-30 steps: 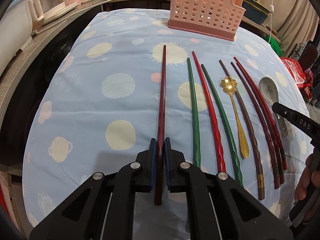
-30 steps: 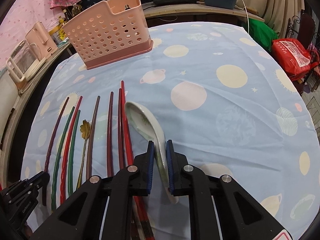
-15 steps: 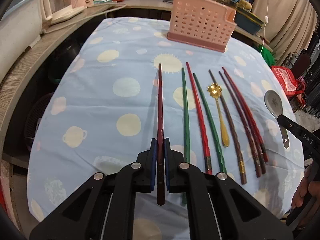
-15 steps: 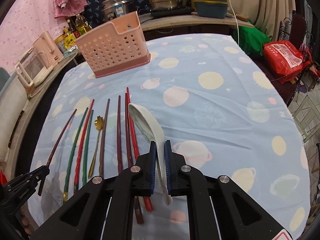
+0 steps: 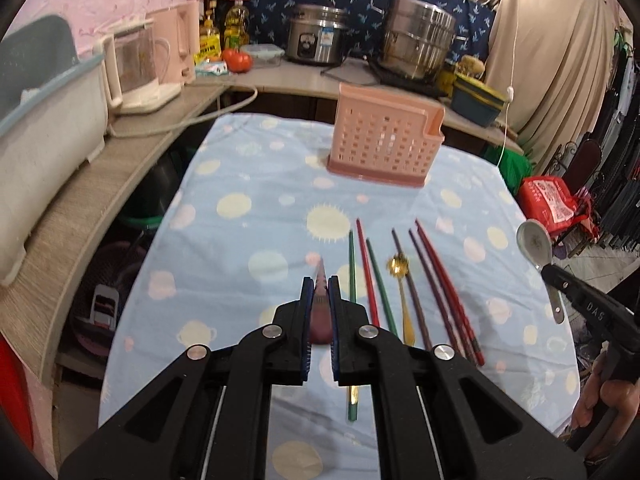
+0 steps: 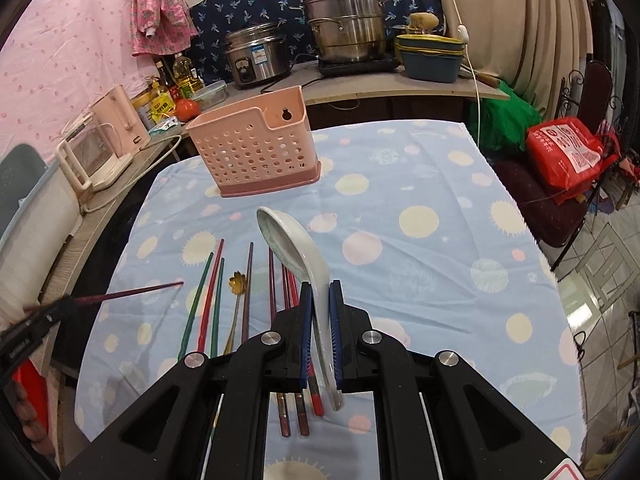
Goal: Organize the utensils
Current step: 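Lift the chopstick and spoon while both tools carry them toward the pink holder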
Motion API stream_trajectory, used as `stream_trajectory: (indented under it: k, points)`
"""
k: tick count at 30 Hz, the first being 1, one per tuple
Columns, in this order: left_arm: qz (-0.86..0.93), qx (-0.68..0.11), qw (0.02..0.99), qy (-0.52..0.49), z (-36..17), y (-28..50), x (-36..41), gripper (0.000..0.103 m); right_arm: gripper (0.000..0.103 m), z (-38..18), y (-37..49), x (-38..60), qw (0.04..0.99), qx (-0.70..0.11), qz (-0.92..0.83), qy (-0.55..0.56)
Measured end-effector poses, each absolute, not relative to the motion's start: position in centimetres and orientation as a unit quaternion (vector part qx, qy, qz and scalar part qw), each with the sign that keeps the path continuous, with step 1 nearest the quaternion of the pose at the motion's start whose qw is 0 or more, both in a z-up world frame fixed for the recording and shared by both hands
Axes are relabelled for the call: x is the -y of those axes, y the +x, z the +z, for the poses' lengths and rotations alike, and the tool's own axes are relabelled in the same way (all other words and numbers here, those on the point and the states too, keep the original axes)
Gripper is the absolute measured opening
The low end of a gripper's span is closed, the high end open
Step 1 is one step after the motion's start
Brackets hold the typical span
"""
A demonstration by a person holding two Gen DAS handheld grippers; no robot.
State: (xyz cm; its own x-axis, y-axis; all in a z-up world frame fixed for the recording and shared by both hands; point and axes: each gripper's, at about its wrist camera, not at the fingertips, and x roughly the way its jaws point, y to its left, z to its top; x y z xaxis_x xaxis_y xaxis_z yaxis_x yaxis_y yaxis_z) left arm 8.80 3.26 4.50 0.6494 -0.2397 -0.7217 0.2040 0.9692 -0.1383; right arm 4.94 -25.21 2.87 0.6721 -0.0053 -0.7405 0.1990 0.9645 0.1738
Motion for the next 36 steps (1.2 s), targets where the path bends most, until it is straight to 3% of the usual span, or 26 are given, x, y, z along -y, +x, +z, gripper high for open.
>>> stream_trajectory:
  k: [5,18,36]
  points:
    - [-0.124,-0.379,0.917,-0.021,6.4,10.0,-2.8,0.007,0.008,2.5,6.6,25.1,0.899,-0.420,-0.058,0.109]
    - [-0.125,-0.396,0.910,-0.028,4.8,9.6,-2.9,0.007,0.010,-6.3,5.6,25.2,0.850,-0.507,-0.063,0.129]
    - [-0.126,-0.410,0.903,-0.025,3.7,8.8,-2.4,0.007,0.011,-7.9,1.2,24.8,0.838,-0.525,-0.055,0.135]
